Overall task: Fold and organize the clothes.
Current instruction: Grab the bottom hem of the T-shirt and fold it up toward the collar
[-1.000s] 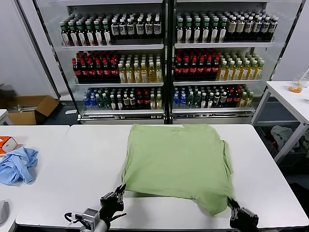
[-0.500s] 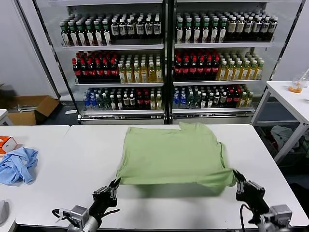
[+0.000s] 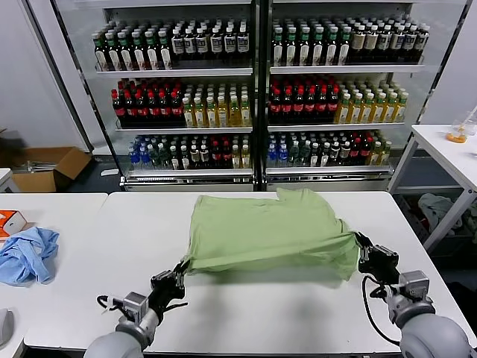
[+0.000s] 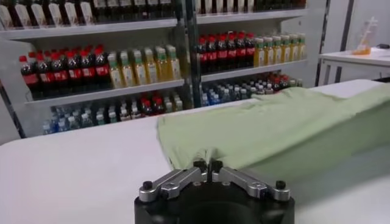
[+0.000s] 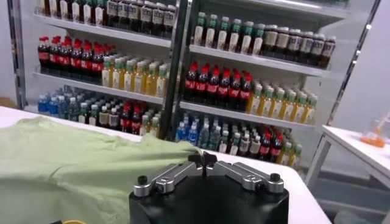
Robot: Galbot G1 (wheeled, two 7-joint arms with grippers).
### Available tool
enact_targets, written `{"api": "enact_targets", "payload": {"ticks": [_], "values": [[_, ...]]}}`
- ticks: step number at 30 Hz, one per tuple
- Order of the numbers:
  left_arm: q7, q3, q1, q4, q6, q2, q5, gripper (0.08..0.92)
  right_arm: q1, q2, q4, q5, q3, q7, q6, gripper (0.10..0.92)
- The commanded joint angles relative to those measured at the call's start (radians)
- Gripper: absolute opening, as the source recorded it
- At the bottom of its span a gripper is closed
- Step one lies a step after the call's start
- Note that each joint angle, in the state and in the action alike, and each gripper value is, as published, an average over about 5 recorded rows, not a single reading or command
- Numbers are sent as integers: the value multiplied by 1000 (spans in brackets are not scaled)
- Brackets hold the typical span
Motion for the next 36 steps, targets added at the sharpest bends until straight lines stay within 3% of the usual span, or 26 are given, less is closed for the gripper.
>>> {"api": "enact_targets", "payload": {"ticks": [1,19,25,36], "values": [[-3,95,-235,168,-9,12,-26,111,119,-17,-79,-14,-67,-7,-6,105],[-20,181,-385,395,-36,-24,8,113,192,25,-175,-168,-186,-43,-18,110],[-28,183,-370,381,-31,-42,9,144,197,42,-188,-208,-213,-52,-46,240],[-49,83,-203,271,-32,-56,6,449,27,48,-63,-188,-79,-46,-32,560]]}}
